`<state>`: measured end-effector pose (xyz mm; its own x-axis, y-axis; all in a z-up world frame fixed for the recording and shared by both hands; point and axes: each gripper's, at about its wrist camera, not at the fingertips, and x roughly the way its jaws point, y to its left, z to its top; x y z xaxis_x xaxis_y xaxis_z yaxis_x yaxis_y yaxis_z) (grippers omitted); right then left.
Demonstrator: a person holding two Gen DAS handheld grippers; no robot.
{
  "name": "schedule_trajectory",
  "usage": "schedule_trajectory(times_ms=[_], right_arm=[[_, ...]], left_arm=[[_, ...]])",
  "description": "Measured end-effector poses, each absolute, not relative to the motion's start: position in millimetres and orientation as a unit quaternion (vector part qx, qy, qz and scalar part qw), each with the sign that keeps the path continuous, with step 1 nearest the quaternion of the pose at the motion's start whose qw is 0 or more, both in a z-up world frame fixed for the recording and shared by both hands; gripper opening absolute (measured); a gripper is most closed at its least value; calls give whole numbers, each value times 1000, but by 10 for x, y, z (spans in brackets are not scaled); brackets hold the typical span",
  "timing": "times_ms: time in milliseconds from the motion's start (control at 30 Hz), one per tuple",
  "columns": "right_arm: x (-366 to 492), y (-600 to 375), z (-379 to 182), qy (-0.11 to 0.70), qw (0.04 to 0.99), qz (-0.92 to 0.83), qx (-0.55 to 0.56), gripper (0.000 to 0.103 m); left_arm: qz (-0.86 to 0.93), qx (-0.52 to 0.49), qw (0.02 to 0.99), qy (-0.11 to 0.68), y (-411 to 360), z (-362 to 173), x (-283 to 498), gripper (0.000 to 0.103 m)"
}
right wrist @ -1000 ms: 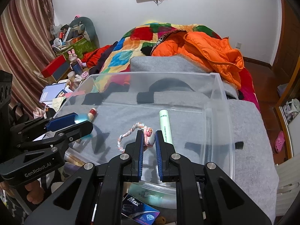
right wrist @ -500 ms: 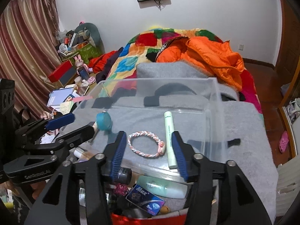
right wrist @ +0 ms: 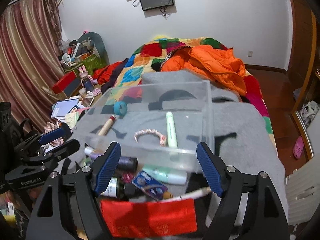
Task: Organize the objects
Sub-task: 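Grasp the white bandage roll with the left gripper while the right reaches the red pouch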
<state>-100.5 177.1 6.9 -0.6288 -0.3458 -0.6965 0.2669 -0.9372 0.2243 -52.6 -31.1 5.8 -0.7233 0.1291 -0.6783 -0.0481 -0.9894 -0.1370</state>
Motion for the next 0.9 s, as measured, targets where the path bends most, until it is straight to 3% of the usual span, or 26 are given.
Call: schedule_trajectory(times_ms=[233, 500, 767, 900], right_arm=[[-766, 1738, -184, -68, 179, -877, 441, 77], [-544, 1351, -376, -21, 206, -863, 460, 80], [-448, 1282, -457, 22, 195, -871, 450, 82], [-366, 1353, -469, 36, 204, -870, 448, 75]], left_arm=[[915, -394, 41, -77, -358, -172, -326, 84], [906, -411, 51, -88, -289, -371, -177, 83], [902, -414, 62, -100, -249, -418, -193, 52], [908, -405, 67, -88, -203, -397, -146, 42]])
